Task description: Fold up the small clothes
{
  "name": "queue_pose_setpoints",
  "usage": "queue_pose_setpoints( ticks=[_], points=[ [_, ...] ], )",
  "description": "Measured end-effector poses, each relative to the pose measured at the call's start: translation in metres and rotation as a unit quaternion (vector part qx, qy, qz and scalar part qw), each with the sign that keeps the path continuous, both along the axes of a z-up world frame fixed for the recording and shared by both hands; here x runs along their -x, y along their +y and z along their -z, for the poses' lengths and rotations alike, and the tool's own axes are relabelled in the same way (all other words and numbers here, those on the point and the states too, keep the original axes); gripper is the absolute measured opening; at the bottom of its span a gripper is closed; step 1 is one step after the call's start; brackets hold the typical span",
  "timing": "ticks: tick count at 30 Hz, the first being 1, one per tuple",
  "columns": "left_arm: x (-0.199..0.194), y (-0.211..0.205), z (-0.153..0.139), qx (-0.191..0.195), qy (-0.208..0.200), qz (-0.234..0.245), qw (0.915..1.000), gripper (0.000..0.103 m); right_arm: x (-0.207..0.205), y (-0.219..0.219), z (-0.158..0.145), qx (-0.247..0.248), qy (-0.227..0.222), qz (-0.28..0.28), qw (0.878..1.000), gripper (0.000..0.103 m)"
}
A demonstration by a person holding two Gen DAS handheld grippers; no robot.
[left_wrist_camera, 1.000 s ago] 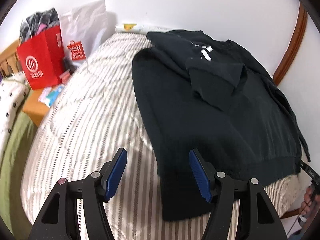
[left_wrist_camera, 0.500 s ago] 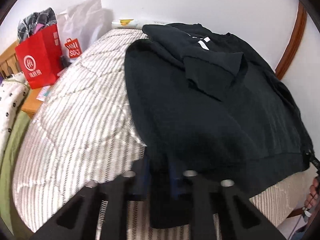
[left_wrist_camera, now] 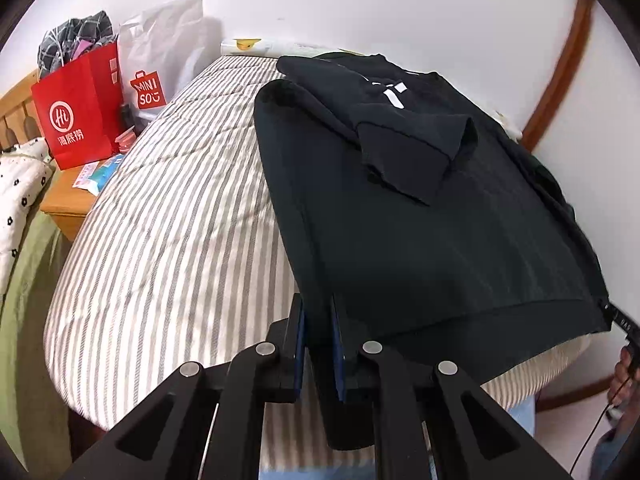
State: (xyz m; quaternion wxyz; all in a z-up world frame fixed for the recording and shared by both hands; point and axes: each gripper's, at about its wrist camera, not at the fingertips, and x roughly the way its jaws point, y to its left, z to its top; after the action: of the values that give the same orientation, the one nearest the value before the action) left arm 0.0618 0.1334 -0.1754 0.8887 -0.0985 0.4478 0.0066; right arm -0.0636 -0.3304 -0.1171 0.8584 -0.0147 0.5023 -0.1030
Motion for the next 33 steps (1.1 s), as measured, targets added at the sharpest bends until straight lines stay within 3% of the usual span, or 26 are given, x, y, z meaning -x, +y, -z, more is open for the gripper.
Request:
queue_pose_setpoints(
  ticks=[6, 11, 12, 14, 19, 27, 33],
  points=[
    [0.004, -0.006, 0.007, -0.025, 0.002, 0.011, 0.9996, 0.012, 0.025, 0.018, -0.001, 0.035, 0.017, -0.024, 0.999, 0.012],
    [-0.001, -0.006, -0.006, -0.023, -0.014, 0.011, 0.9996, 0.017, 0.017, 0.02, -0.008, 0.047, 0.009, -0.012, 0.999, 0.023],
    [-0.002, -0.004, -0.01, -0.022, -0.019, 0.006, 0.9996, 0.021, 0.015, 0.021, -0.015, 0.057, -0.004, -0.006, 0.998, 0.025],
    [-0.008, 0.003, -0.018, -0.02, -0.028, -0.005, 0.9994, 0.029, 0.005, 0.028, -0.026, 0.07, -0.023, -0.009, 0.997, 0.037],
    [-0.028, 0.02, -0.033, -0.009, -0.038, -0.03, 0.9988, 0.052, -0.039, 0.071, -0.04, 0.075, -0.054, -0.054, 0.994, 0.048],
    [-0.062, 0.042, -0.04, -0.023, -0.039, -0.05, 0.9977, 0.055, -0.127, 0.185, -0.002, -0.018, -0.028, -0.165, 0.986, 0.058],
    [-0.094, 0.055, -0.025, -0.028, -0.031, -0.058, 0.9975, 0.055, -0.195, 0.231, 0.041, -0.096, 0.012, -0.177, 0.979, 0.059]
  ],
)
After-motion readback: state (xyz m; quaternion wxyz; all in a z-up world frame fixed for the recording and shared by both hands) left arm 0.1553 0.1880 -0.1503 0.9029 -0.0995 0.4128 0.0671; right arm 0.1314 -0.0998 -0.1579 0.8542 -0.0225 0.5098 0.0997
